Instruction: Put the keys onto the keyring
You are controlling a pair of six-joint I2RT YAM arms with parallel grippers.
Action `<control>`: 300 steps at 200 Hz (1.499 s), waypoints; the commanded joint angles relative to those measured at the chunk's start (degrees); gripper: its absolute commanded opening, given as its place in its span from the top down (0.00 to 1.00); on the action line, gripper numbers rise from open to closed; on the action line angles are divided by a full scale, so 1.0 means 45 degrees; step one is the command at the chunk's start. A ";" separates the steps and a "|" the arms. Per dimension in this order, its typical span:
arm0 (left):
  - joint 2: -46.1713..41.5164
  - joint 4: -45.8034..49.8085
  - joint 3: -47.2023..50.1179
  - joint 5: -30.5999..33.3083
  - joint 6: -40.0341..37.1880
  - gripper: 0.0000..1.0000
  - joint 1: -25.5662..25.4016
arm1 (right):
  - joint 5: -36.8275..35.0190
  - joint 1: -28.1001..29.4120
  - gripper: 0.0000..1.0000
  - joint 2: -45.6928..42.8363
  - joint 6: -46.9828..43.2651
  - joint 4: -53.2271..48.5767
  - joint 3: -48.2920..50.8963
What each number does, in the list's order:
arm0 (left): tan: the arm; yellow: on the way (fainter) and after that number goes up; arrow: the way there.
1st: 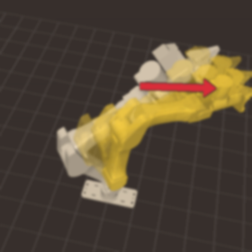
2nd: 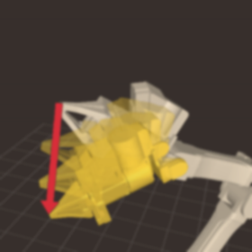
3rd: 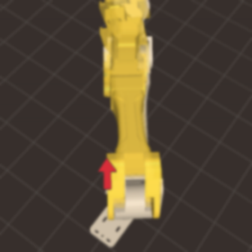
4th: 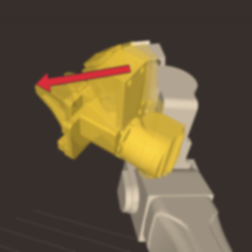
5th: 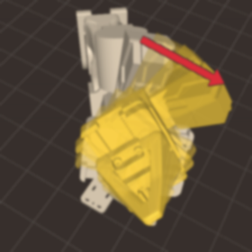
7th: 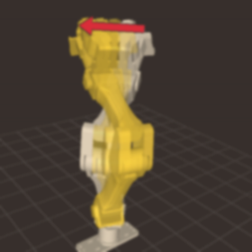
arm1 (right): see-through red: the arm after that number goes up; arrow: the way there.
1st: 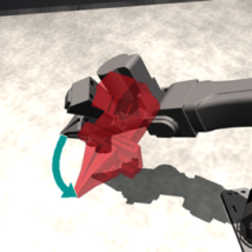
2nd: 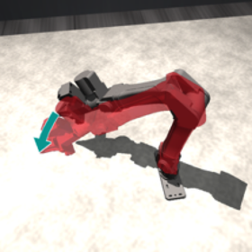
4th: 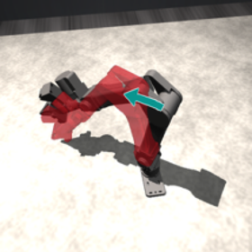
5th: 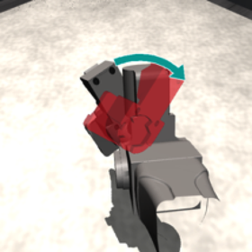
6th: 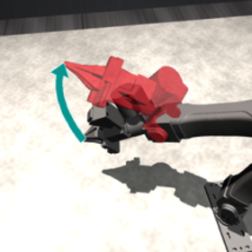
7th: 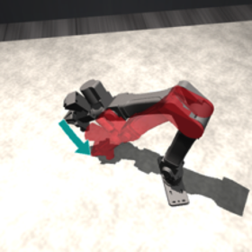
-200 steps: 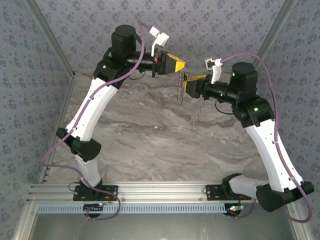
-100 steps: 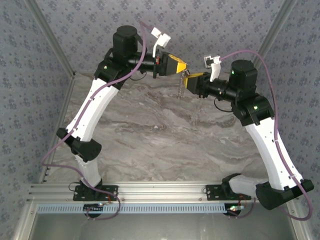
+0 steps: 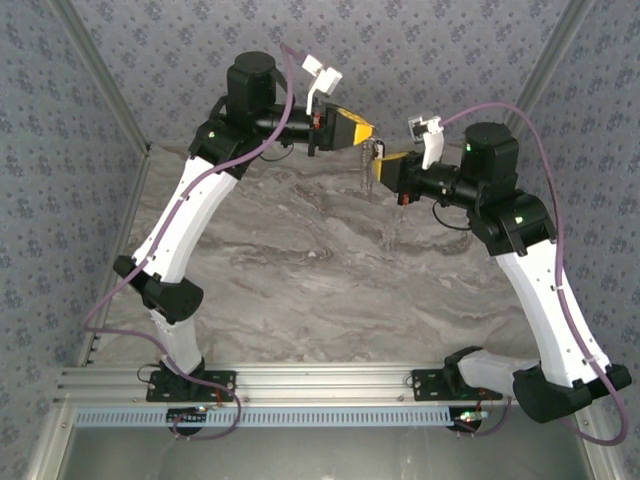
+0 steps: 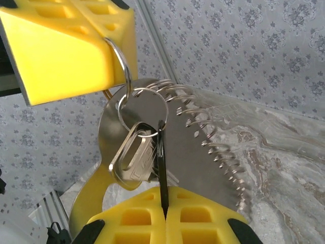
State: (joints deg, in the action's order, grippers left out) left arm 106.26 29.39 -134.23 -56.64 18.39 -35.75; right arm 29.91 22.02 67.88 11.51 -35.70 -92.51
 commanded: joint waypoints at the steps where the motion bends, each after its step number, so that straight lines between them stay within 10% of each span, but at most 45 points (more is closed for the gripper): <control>1: -0.0292 0.0114 -0.0465 0.0210 -0.0461 1.00 -0.0076 | -0.0392 0.0005 1.00 -0.0277 -0.0394 -0.0707 -0.0511; 300: -0.0449 0.0317 -0.0436 0.0815 -0.0796 1.00 -0.0219 | 0.0012 -0.0294 1.00 -0.0216 -0.0136 -0.0462 -0.0994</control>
State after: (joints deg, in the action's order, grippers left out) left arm 106.24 31.53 -134.23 -53.84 15.88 -36.45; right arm 29.74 21.17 69.38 10.48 -38.41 -98.50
